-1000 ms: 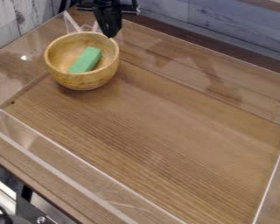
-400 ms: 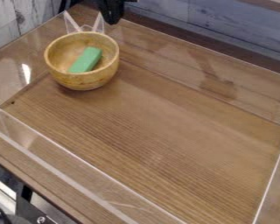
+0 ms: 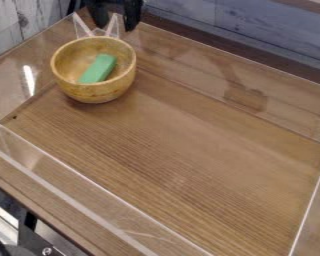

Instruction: Remove the green block from the brown bowl and put it on the table

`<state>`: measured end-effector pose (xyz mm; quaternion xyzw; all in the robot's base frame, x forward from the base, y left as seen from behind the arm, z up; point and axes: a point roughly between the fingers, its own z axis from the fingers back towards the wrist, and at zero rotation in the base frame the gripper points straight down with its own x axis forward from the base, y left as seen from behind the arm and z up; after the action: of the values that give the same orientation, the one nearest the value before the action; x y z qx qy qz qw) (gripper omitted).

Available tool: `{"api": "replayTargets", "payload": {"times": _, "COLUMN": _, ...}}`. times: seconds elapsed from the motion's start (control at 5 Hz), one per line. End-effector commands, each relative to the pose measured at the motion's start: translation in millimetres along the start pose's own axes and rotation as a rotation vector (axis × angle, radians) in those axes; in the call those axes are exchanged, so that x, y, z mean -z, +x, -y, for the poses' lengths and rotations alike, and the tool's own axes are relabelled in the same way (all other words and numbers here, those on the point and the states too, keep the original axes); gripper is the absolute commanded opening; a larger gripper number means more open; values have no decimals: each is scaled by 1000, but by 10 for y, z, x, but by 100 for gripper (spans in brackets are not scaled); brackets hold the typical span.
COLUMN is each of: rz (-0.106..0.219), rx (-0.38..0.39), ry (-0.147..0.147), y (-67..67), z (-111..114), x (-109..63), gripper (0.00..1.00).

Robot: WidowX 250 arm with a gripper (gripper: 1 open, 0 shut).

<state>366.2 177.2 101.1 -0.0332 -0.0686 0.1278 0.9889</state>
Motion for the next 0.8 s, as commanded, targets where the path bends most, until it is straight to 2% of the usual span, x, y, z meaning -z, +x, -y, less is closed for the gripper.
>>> {"api": "replayTargets", "payload": {"times": 0.0, "rz": 60, "rx": -8, "ry": 35, "y": 96, "z": -129, "x": -163, "gripper": 100}}
{"api": "replayTargets", "payload": {"times": 0.4, "rz": 28, "rx": 15, "ry": 49, "y": 52, "z": -306, "x": -149, "gripper": 100}}
{"api": "replayTargets", "payload": {"times": 0.6, "rz": 8, "rx": 51, "ry": 55, "y": 78, "z": -355, "x": -7, "gripper": 100}}
